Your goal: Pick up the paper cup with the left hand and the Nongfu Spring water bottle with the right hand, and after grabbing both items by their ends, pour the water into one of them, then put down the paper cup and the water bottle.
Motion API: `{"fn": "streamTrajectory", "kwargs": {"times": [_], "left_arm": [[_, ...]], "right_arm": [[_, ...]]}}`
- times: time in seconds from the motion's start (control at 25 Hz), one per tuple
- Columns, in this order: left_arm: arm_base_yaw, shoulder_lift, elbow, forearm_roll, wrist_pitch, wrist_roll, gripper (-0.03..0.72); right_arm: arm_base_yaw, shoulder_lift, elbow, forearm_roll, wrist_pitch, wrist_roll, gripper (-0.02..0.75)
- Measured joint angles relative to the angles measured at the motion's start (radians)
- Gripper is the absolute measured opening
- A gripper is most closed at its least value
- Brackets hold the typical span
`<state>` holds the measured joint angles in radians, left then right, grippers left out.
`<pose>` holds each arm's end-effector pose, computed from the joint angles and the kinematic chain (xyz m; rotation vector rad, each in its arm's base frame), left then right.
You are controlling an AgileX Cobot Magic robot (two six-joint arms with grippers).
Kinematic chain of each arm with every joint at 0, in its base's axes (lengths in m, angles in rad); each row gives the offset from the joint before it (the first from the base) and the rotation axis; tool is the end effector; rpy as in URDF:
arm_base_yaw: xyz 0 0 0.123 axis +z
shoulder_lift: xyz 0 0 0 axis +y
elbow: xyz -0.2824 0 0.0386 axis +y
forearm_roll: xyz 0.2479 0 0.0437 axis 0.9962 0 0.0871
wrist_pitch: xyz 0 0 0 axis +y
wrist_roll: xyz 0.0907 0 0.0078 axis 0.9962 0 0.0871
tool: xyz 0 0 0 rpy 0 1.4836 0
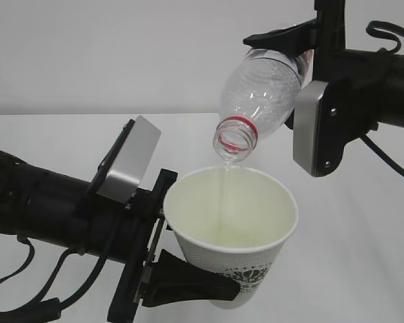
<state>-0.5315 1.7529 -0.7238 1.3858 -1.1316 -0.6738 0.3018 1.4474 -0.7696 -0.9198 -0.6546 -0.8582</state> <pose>0.2085 -0.2165 0.1814 1.4740 1.3488 -1.1824 0.2760 0.1320 0.2742 -1.6224 0.6301 -0.5744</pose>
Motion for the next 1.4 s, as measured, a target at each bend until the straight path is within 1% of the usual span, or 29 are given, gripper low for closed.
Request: {"fn": "streamTrajectory", "kwargs": {"times": [0.92, 1.4], "left_arm": [[0.0, 0.0, 0.0, -0.004, 0.0, 0.0, 0.483], [0.0, 0.0, 0.0, -0.035, 0.004, 0.0, 0.483]], "right_arm": [[0.0, 0.0, 0.0, 0.013, -0.005, -0.016, 0.493], [0.0, 0.0, 0.0, 0.013, -0.005, -0.017, 0.493]]}}
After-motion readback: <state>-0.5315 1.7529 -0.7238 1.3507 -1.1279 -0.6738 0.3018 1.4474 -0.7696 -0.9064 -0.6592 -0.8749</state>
